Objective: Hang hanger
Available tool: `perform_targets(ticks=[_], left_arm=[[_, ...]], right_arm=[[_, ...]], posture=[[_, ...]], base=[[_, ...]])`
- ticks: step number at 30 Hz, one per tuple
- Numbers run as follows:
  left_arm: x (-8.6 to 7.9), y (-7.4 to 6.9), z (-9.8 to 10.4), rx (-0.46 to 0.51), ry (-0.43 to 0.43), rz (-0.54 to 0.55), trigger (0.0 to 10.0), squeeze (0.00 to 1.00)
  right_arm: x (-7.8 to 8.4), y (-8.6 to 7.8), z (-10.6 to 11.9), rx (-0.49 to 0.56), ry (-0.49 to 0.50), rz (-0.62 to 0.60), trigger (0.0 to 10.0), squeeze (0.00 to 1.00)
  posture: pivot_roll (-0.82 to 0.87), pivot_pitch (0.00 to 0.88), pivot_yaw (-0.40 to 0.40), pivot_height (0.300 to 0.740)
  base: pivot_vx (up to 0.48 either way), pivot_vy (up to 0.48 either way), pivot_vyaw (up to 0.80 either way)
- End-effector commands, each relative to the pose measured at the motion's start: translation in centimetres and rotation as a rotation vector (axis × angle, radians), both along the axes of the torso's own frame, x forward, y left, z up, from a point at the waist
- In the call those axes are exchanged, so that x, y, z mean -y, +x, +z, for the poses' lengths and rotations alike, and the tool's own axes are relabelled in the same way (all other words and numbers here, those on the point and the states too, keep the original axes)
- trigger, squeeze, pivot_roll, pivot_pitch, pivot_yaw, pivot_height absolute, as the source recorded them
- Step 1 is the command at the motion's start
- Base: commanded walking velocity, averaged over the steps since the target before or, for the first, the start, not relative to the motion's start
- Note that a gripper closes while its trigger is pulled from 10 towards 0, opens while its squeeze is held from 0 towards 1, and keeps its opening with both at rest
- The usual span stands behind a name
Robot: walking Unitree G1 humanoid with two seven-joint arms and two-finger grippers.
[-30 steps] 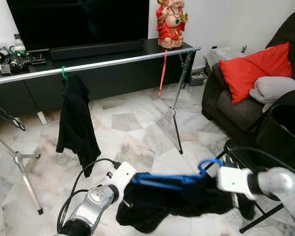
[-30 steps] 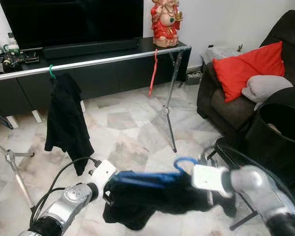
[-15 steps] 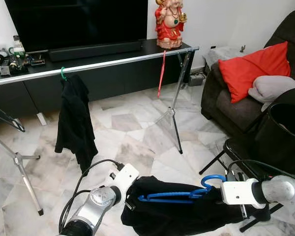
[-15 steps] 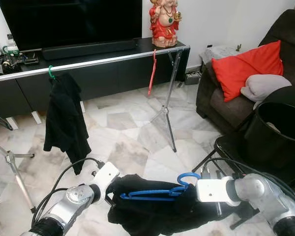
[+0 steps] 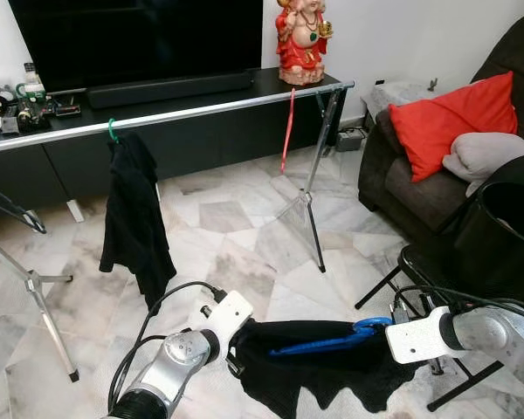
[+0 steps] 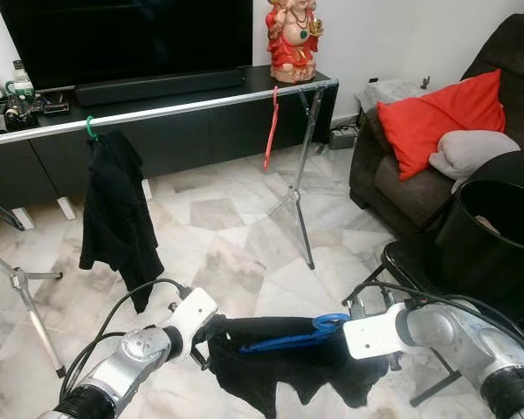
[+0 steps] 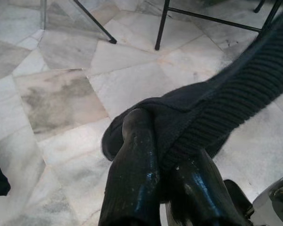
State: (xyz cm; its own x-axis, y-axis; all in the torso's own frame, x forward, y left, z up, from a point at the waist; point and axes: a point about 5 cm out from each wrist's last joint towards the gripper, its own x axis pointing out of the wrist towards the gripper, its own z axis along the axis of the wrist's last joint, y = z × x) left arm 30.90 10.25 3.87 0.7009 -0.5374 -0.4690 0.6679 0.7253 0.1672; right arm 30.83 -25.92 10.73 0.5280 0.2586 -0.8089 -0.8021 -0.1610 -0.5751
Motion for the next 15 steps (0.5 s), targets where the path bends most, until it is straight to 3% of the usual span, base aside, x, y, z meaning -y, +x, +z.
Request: perform_targets(ticks=[1, 3, 8, 11, 15], left_arm=[[-4.27, -0.50, -1.39, -0.054, 0.111, 0.108, 0.0, 0.00], [-4.34, -0.56, -1.45, -0.055, 0.124, 0.100, 0.0, 0.00], [-4.05, -0.93, -1.59, -0.070, 0.125, 0.037, 0.2, 0.00], [-3.91, -1.03, -1.54, -0.068, 0.133, 0.007, 0.9, 0.00], [-3.71, -1.26, -1.50, -0.065, 0.150, -0.052, 1.1, 0.00]], right_arm=[[4.09, 0.27, 1.16, 0.060, -0.041, -0.215, 0.0, 0.00], [3.73, 0.55, 1.31, 0.076, 0.001, -0.227, 0.0, 0.00], [4.34, 0.71, 1.18, 0.105, -0.069, -0.250, 0.0, 0.00], [4.23, 0.74, 0.92, 0.115, -0.065, -0.253, 0.0, 0.00], [3.73, 1.00, 0.55, 0.146, -0.045, -0.272, 0.0, 0.00]], posture=[[0.04, 0.060, -0.011, 0.740], [0.04, 0.061, -0.010, 0.740], [0.04, 0.061, -0.011, 0.740], [0.04, 0.059, -0.010, 0.740], [0.04, 0.060, -0.006, 0.740]], base=[[0.000, 0.000, 0.00], [0.000, 0.000, 0.00], [0.000, 0.000, 0.00], [0.000, 0.000, 0.00], [0.000, 0.000, 0.00]])
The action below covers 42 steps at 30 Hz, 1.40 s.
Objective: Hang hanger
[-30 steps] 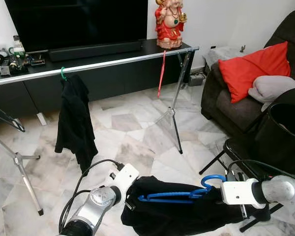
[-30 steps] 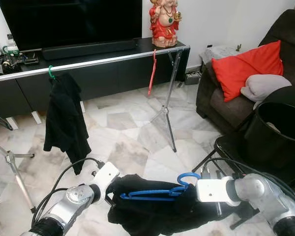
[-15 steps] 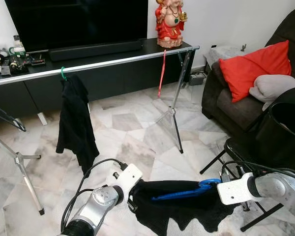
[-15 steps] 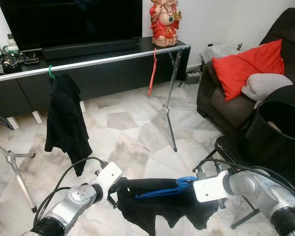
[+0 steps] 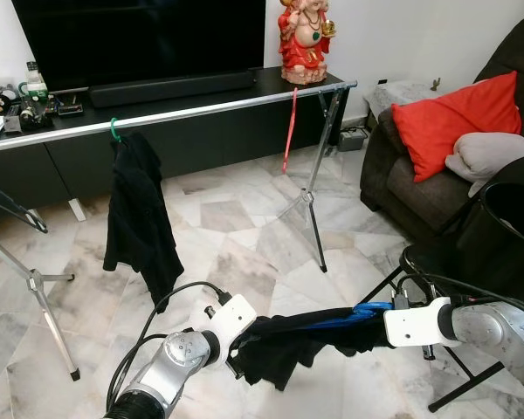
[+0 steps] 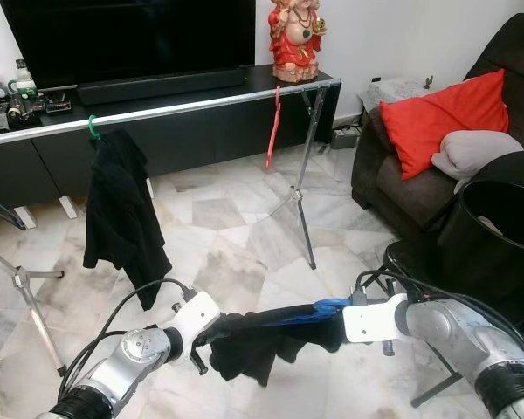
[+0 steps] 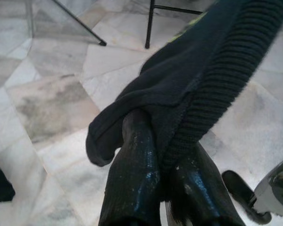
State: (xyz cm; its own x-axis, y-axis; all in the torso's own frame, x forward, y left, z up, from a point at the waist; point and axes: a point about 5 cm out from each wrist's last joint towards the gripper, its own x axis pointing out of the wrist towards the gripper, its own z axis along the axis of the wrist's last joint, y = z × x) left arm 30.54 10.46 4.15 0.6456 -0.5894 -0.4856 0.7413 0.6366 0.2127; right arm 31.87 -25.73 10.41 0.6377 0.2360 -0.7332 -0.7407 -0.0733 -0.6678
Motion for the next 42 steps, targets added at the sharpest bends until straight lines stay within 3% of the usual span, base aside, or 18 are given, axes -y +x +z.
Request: perform_targets(ticks=[1, 4, 10, 17, 20, 23, 24, 27, 33, 39, 42], left_arm=[[-3.5, -0.9, -1.8, -0.075, 0.111, 0.055, 1.1, 0.00], [-3.3, -1.3, -1.8, -0.086, 0.115, 0.006, 0.8, 0.00], [-3.1, -1.3, -1.8, -0.078, 0.131, -0.003, 0.9, 0.00], [-3.2, -1.2, -1.8, -0.073, 0.140, -0.003, 0.8, 0.00], [-3.5, -1.2, -2.0, -0.052, 0.202, -0.015, 0.7, 0.00], [-3.6, -1.1, -2.0, -0.034, 0.217, -0.001, 0.7, 0.00], [-3.8, -0.6, -1.7, -0.012, 0.199, 0.062, 0.9, 0.00], [-4.2, 0.0, -1.3, 0.023, 0.221, 0.109, 0.8, 0.00], [-4.3, 0.0, -1.4, 0.019, 0.229, 0.103, 0.8, 0.00], [-4.0, -0.4, -1.6, -0.003, 0.208, 0.063, 0.9, 0.00], [-4.0, -0.4, -1.6, -0.009, 0.204, 0.051, 1.0, 0.00]], right_arm=[[3.8, 0.0, 0.8, 0.026, -0.061, -0.192, 0.0, 0.00], [3.0, 0.3, 0.7, 0.058, -0.018, -0.194, 0.0, 0.00], [-0.2, 0.8, 0.9, 0.036, 0.297, -0.185, 0.0, 0.00], [-1.2, 0.1, 0.2, -0.064, 0.361, -0.144, 0.0, 0.00], [-1.8, -0.7, -0.3, -0.152, 0.399, -0.112, 0.0, 0.00], [-2.0, -1.4, -0.7, -0.221, 0.398, -0.082, 0.0, 0.00], [-2.1, -2.4, -1.3, -0.296, 0.365, -0.035, 0.0, 0.00], [-2.0, -3.5, -1.8, -0.390, 0.359, -0.018, 0.0, 0.00], [-1.8, -2.7, -1.1, -0.315, 0.365, -0.045, 0.0, 0.00], [-0.5, -2.1, -1.3, -0.254, 0.191, -0.097, 0.0, 0.00], [-0.4, -2.1, -1.5, -0.249, 0.180, -0.105, 0.0, 0.00]], posture=[[0.04, 0.060, -0.006, 0.740], [0.05, 0.059, -0.005, 0.740], [0.05, 0.059, -0.003, 0.740], [0.04, 0.058, -0.003, 0.740], [0.04, 0.054, -0.004, 0.740], [0.04, 0.054, -0.004, 0.740], [0.04, 0.053, -0.005, 0.740], [0.04, 0.053, -0.006, 0.740], [0.04, 0.052, -0.005, 0.740], [0.04, 0.051, -0.005, 0.740], [0.05, 0.051, -0.007, 0.740]], base=[[0.000, 0.000, 0.00], [0.000, 0.000, 0.00], [0.000, 0.000, 0.00], [0.000, 0.000, 0.00], [0.000, 0.000, 0.00], [0.000, 0.000, 0.00], [0.000, 0.000, 0.00], [0.000, 0.000, 0.00], [0.000, 0.000, 0.00], [0.000, 0.000, 0.00], [0.000, 0.000, 0.00]])
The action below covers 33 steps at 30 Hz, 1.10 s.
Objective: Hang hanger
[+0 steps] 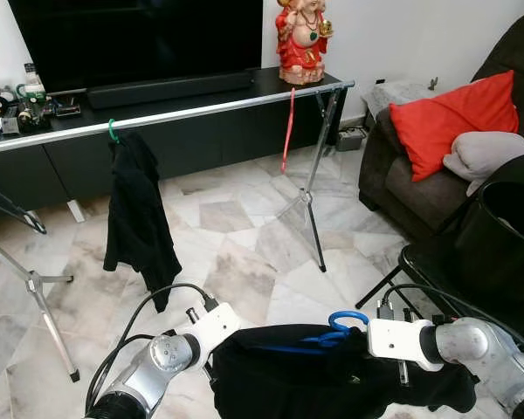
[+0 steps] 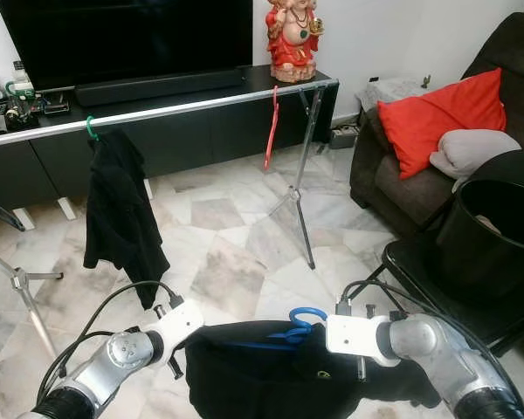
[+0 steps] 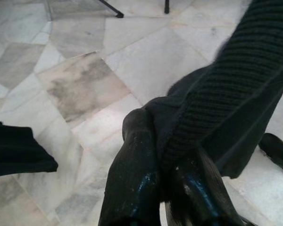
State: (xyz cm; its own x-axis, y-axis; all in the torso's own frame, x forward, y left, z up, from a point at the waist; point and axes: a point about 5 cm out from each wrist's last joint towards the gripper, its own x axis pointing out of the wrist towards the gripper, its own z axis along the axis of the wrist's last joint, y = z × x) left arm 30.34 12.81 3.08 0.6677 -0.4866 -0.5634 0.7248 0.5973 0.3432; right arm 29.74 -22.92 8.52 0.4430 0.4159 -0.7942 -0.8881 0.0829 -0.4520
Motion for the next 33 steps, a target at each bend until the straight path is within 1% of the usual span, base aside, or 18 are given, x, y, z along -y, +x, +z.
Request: perform_targets(ticks=[1, 4, 7, 8, 10, 11, 13, 15, 16, 17, 18, 19, 20, 23, 27, 31, 32, 33], left_arm=[[-1.6, -0.3, -0.5, -0.036, 0.023, 0.035, 1.0, 0.00], [-1.5, -0.3, -0.3, -0.048, -0.001, 0.022, 1.1, 0.00], [-1.0, -0.4, 0.1, -0.065, -0.057, 0.003, 1.4, 0.00], [-1.0, -0.4, 0.1, -0.065, -0.057, 0.003, 1.4, 0.00], [-0.4, -0.5, 0.6, -0.085, -0.128, -0.016, 3.1, 0.00], [-0.2, -0.5, 0.7, -0.091, -0.149, -0.023, 3.1, 0.00], [0.2, -0.5, 1.4, -0.107, -0.204, -0.049, 4.0, 0.00], [0.3, -0.6, 1.9, -0.118, -0.230, -0.080, 4.2, 0.00], [0.5, -0.6, 2.3, -0.122, -0.247, -0.100, 4.8, 0.00], [0.6, -0.7, 2.5, -0.125, -0.259, -0.112, 6.0, 0.00], [0.6, -0.7, 2.7, -0.126, -0.267, -0.118, 6.0, 0.00], [0.7, -0.7, 2.9, -0.127, -0.278, -0.131, 9.2, 0.00], [1.0, -0.8, 3.3, -0.129, -0.292, -0.150, 10.0, 0.00], [1.4, -0.7, 4.0, -0.132, -0.317, -0.170, 10.0, 0.00], [1.5, -0.8, 4.2, -0.136, -0.323, -0.173, 10.0, 0.00], [1.7, -1.3, 4.4, -0.163, -0.336, -0.200, 10.0, 0.00], [1.8, -1.7, 4.4, -0.181, -0.342, -0.225, 10.0, 0.43], [1.8, -1.9, 4.6, -0.191, -0.349, -0.244, 10.0, 1.00]], right_arm=[[2.4, 0.0, 0.3, -0.002, -0.080, -0.076, 0.0, 0.00], [2.6, -0.3, -0.6, 0.003, -0.143, -0.075, 0.0, 0.00], [1.9, -0.3, -1.2, 0.019, -0.123, -0.089, 0.0, 0.00], [1.9, -0.3, -1.2, 0.019, -0.123, -0.089, 0.0, 0.00], [1.1, -0.2, -1.6, 0.029, -0.092, -0.097, 0.0, 0.00], [0.9, -0.2, -1.7, 0.027, -0.082, -0.095, 0.0, 0.00], [0.0, -0.1, -2.3, 0.037, -0.053, -0.107, 0.0, 0.00], [-0.6, 0.1, -2.7, 0.061, -0.036, -0.127, 0.0, 0.00], [-1.1, 0.2, -2.9, 0.065, 0.000, -0.143, 0.0, 0.00], [-1.5, 0.2, -2.9, 0.056, 0.038, -0.149, 0.0, 0.00], [-1.8, 0.2, -3.0, 0.049, 0.063, -0.152, 0.0, 0.00], [-2.5, 0.1, -3.0, 0.027, 0.110, -0.141, 0.0, 0.00], [-3.6, -0.3, -3.0, -0.023, 0.178, -0.103, 0.0, 0.00], [-5.0, -1.0, -2.7, -0.096, 0.264, -0.028, 0.0, 0.00], [-5.4, -1.6, -2.7, -0.168, 0.290, 0.020, 0.0, 0.00], [-5.1, -0.7, -2.6, -0.091, 0.283, -0.025, 0.0, 0.00], [-5.0, -0.2, -2.5, -0.048, 0.278, -0.062, 0.0, 0.00], [-4.9, 0.2, -2.5, -0.009, 0.273, -0.092, 0.0, 0.00]], posture=[[0.05, 0.051, -0.007, 0.740], [0.05, 0.051, -0.007, 0.740], [0.05, 0.052, -0.009, 0.740], [0.05, 0.052, -0.009, 0.740], [0.05, 0.052, -0.009, 0.740], [0.05, 0.052, -0.009, 0.740], [0.05, 0.054, -0.008, 0.740], [0.05, 0.054, -0.008, 0.740], [0.06, 0.053, -0.006, 0.740], [0.06, 0.053, -0.006, 0.740], [0.06, 0.053, -0.006, 0.740], [0.06, 0.053, -0.005, 0.740], [0.06, 0.053, -0.005, 0.740], [0.06, 0.052, -0.004, 0.740], [0.06, 0.052, -0.004, 0.740], [0.06, 0.052, -0.004, 0.740], [0.07, 0.052, -0.005, 0.740], [0.07, 0.052, -0.005, 0.740]], base=[[0.000, 0.000, 0.00], [0.000, 0.000, 0.00], [0.000, 0.000, 0.00], [0.000, 0.000, 0.00], [0.000, 0.000, 0.00], [0.000, 0.000, 0.00], [0.000, 0.000, 0.00], [0.000, 0.000, 0.00], [0.000, 0.000, 0.00], [0.000, 0.000, 0.00], [0.000, 0.000, 0.00], [0.000, 0.000, 0.00], [0.000, 0.000, 0.00], [0.000, 0.000, 0.00], [0.000, 0.000, 0.00], [0.000, 0.000, 0.00], [0.000, 0.000, 0.00], [0.000, 0.000, 0.00]])
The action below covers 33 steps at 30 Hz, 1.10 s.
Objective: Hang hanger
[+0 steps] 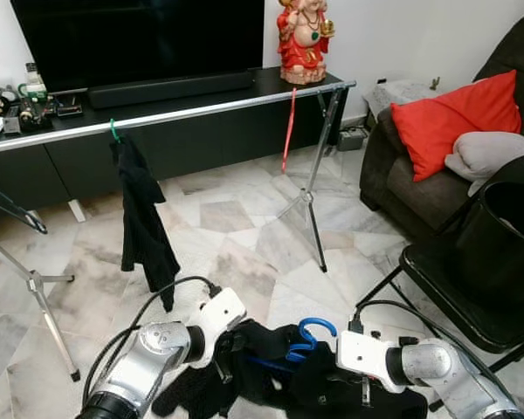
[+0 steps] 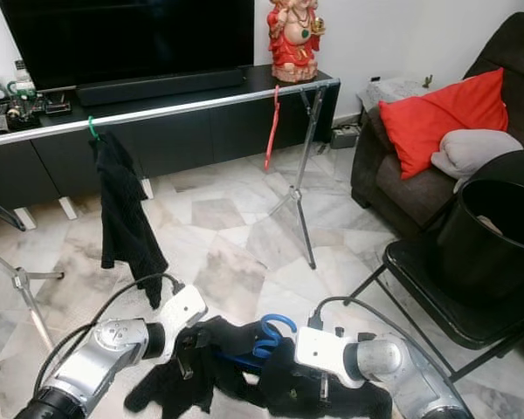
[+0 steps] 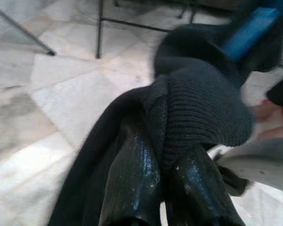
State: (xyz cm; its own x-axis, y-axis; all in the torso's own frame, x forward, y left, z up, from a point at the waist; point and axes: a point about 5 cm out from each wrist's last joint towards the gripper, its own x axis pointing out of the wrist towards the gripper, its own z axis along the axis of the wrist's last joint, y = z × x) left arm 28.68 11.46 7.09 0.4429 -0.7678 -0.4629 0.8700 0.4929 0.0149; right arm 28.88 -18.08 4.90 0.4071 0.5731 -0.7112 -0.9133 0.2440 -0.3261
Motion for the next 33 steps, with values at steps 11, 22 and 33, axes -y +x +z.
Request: perform_targets(ticks=[11, 22, 33], left_arm=[[1.1, -1.1, 2.1, -0.015, -0.065, -0.130, 10.0, 1.00], [1.6, -2.2, 3.4, -0.043, -0.106, -0.220, 10.0, 1.00], [1.7, -3.2, 3.0, -0.052, -0.006, -0.278, 10.0, 1.00]], right_arm=[[-1.8, 2.4, 1.4, 0.172, 0.108, -0.136, 0.0, 0.00], [-2.4, 2.5, 1.0, 0.185, 0.133, -0.151, 0.0, 0.00], [-2.2, 3.1, 0.9, 0.222, 0.120, -0.194, 0.0, 0.00]], posture=[[0.07, 0.051, -0.005, 0.740], [0.08, 0.043, -0.002, 0.740], [0.09, 0.044, -0.002, 0.740]], base=[[0.000, 0.000, 0.00], [0.000, 0.000, 0.00], [0.000, 0.000, 0.00]])
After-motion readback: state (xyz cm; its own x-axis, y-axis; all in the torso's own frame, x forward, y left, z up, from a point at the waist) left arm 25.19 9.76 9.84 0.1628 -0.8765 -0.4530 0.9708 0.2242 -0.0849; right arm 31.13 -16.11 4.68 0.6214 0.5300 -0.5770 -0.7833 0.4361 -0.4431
